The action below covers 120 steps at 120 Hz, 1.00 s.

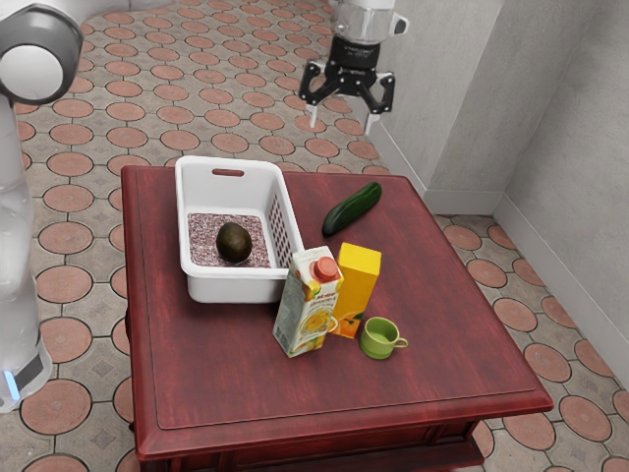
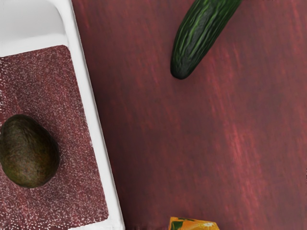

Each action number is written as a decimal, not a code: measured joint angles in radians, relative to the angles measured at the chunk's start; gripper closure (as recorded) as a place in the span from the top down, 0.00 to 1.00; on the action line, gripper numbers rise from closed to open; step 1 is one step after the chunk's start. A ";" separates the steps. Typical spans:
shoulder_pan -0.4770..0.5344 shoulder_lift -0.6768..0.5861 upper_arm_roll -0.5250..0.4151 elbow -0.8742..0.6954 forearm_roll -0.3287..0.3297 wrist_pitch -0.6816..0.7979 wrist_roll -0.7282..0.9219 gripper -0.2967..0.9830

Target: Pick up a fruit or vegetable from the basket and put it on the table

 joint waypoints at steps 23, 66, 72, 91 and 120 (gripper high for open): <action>-0.053 -0.012 0.011 0.000 -0.004 -0.011 -0.268 0.77; 0.017 -0.007 0.143 -0.032 -0.011 -0.037 -0.564 0.77; 0.026 -0.094 0.147 -0.179 -0.009 0.007 -0.580 0.77; 0.045 -0.280 0.132 -0.465 -0.005 0.155 -0.624 0.77; 0.092 -0.461 0.079 -0.728 -0.035 0.312 -0.674 0.77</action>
